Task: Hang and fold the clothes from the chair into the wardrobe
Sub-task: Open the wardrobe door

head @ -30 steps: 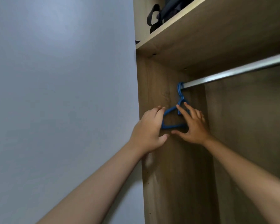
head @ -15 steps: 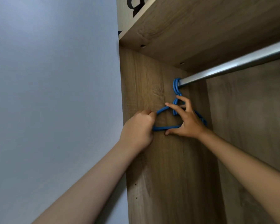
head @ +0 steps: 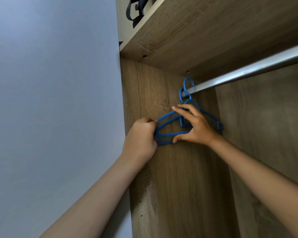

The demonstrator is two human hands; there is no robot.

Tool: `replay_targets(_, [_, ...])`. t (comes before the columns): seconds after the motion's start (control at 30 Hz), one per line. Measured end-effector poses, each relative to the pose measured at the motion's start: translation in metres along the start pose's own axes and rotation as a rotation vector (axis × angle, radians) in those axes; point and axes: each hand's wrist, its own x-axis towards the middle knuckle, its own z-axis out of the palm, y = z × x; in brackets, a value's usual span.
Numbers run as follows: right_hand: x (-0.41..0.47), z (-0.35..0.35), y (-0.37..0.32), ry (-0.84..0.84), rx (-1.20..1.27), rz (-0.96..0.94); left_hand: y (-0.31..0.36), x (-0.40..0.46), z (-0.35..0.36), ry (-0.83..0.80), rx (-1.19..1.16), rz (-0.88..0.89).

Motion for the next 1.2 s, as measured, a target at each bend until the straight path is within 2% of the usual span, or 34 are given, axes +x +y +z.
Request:
replay_targets(0.1, [0.002, -0.006, -0.005, 0.064, -0.039, -0.061, 0.0, -0.003, -0.007, 0.08, -0.043, 0.027])
replay_targets(0.3, [0.004, -0.007, -0.034, 0.167, -0.097, -0.149, -0.004, -0.023, -0.039, 0.129, -0.084, 0.061])
replay_targets(0.4, [0.004, -0.003, -0.063, 0.221, -0.091, -0.166, -0.004, -0.041, -0.065, 0.126, -0.08, 0.056])
replay_targets(0.57, [0.01, 0.013, -0.135, 0.256, 0.003, -0.183, 0.002, -0.084, -0.131, 0.12, 0.051, 0.023])
replay_targets(0.7, [0.017, 0.018, -0.227, 0.287, 0.069, -0.202, 0.017, -0.136, -0.204, 0.111, 0.19, -0.114])
replay_targets(0.9, [0.018, 0.018, -0.404, 0.264, 0.278, -0.23, 0.054, -0.234, -0.345, 0.019, 0.516, -0.291])
replay_targets(1.1, [0.018, 0.009, -0.59, 0.26, 0.522, -0.335, 0.094, -0.334, -0.481, -0.106, 0.684, -0.49])
replay_targets(1.2, [0.023, 0.005, -0.679, 0.289, 0.639, -0.375, 0.115, -0.382, -0.544, -0.083, 0.739, -0.603])
